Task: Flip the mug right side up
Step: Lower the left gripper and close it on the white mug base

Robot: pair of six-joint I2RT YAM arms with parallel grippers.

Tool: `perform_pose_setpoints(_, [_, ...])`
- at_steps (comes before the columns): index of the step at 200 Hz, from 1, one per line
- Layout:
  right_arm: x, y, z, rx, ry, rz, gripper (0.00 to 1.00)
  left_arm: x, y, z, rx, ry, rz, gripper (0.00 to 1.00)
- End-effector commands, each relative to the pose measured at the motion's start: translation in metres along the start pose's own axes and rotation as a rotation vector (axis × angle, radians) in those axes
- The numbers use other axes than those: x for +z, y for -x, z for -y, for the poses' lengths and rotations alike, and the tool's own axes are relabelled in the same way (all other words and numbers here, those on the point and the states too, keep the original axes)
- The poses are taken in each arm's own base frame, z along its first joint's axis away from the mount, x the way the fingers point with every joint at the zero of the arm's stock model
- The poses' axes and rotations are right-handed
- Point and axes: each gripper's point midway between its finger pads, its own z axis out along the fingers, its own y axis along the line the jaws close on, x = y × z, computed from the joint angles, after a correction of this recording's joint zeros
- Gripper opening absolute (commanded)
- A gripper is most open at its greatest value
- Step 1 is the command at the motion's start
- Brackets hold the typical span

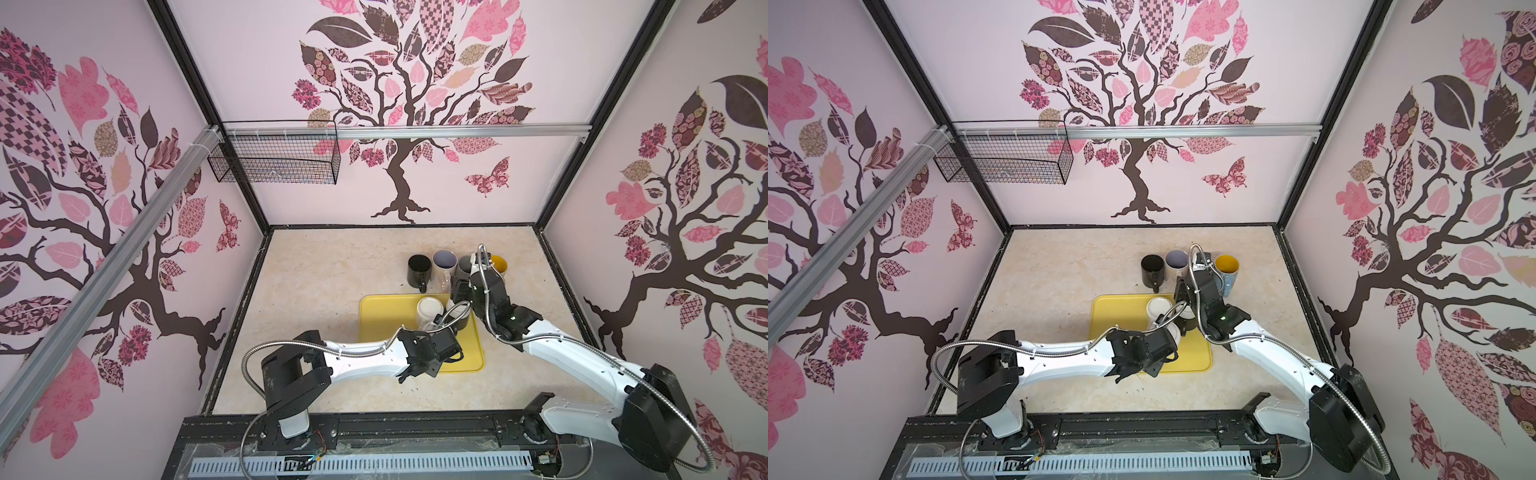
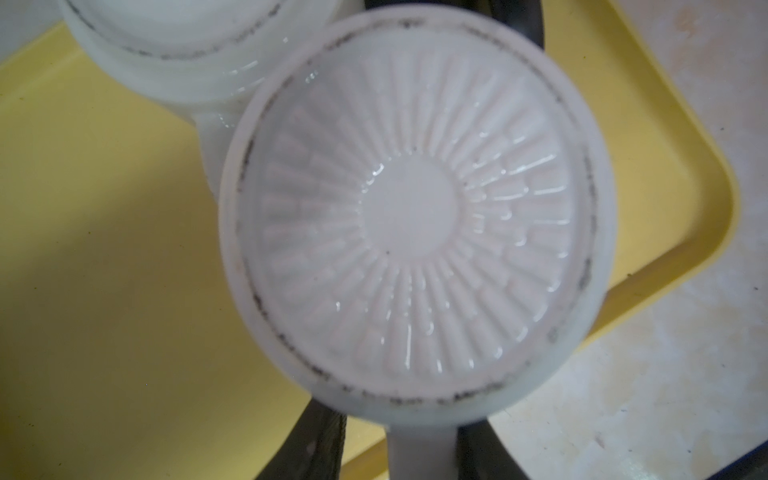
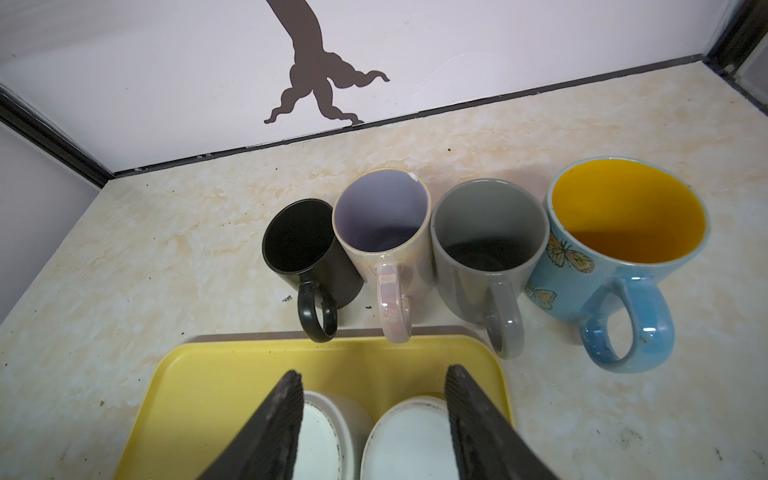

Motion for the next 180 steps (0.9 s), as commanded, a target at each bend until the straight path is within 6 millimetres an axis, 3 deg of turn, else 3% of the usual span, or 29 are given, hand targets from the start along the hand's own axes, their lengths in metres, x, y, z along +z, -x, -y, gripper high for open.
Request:
perform_pose_setpoints(1, [-0.002,0.01,-0.003,0.02,0.012,0.027,0.58,-0.003,0.02,0.005,-0.015,-0.017,0.05,0.35])
perform_pose_setpoints(66, [0.001,0.006,-0.004,0.018,0.015,0.016,0.58,-0.003,0.018,0.004,-0.004,-0.017,0.042,0.12])
perform_pose_setpoints(80, [0.002,0.005,-0.004,0.019,0.017,0.013,0.58,-0.006,0.019,0.001,0.004,-0.003,0.049,0.0])
perform_pose_setpoints(180, [-0.008,0.017,-0.003,0.04,0.014,0.047,0.58,-0.063,0.026,-0.009,0.138,0.112,0.136,0.0])
